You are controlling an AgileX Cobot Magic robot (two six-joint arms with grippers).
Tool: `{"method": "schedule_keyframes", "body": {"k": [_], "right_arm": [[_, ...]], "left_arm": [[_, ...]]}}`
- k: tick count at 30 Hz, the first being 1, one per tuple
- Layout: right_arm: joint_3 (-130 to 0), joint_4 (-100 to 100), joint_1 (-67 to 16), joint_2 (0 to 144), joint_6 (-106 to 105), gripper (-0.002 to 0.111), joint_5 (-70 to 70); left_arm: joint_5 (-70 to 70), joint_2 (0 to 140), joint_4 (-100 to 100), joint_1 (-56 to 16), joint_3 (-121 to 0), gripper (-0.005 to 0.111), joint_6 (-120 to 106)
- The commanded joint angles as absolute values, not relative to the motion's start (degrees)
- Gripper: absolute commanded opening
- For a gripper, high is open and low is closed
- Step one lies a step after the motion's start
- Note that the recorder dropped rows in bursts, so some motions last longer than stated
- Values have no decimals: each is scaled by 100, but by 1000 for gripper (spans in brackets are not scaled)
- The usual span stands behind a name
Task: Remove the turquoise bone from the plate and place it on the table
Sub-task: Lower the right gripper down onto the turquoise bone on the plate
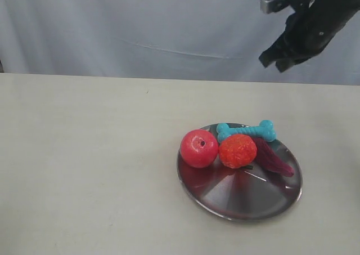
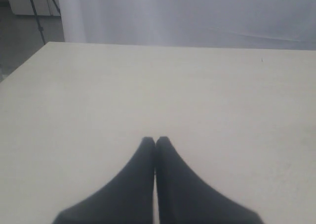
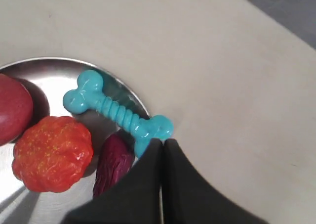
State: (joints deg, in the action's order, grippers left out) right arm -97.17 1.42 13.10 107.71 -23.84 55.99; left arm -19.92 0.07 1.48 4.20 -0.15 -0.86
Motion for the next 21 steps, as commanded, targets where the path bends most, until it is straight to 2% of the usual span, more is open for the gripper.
{"method": "schedule_keyframes", "body": {"k": [1,4,8,10,21], "right_arm": [[-9930,470,1383,11352,-3248,0,5888],[-9953,470,1359,11636,-3768,13,5985],[-9953,483,1343,11896,-4056,47,5809],[-9953,483,1343,11982,-4189,57,5699],[-9953,460,1289,12487,-4503,57,5104]], "left_arm": [[-1962,0,152,446,0,0,-62],[-1962,0,152,446,0,0,-62],[-1962,0,152,446,0,0,-62],[-1962,0,152,446,0,0,-62],[-1962,0,152,446,0,0,-62]]}}
